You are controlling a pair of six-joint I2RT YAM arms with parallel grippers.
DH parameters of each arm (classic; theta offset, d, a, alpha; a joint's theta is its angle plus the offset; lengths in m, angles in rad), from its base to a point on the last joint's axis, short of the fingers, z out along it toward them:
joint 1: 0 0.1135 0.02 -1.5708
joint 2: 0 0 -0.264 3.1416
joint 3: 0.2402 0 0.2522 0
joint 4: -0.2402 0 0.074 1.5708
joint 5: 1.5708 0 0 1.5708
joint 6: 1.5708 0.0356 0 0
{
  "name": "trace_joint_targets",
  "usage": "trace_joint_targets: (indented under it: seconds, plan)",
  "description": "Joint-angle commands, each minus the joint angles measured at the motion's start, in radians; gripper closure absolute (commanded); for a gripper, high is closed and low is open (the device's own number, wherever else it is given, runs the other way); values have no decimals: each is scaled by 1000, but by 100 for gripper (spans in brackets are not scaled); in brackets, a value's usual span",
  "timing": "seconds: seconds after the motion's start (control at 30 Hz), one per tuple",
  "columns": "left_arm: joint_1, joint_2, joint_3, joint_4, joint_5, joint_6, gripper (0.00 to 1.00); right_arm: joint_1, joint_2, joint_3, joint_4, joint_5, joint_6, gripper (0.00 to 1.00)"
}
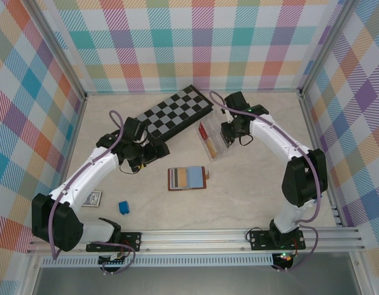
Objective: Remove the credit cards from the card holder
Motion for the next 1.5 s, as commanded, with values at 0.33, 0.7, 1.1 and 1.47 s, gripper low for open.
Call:
trace_joint_targets:
  seconds: [0.33,0.7,1.1,1.47]
  plan:
    - [-48,66,-103,121,93,-33,10,79,-329,-290,95,-390,387,49]
    - [-94,76,-252,290,108,-96,18,286,-248,-518,405,-466,704,50]
    - [-123,144,-272,366,110,-152,53,305,54,-382,507,-599,758,64]
    - [-131,275,-193,368,162,-141,79,305,175,-295,394,-606,676,74]
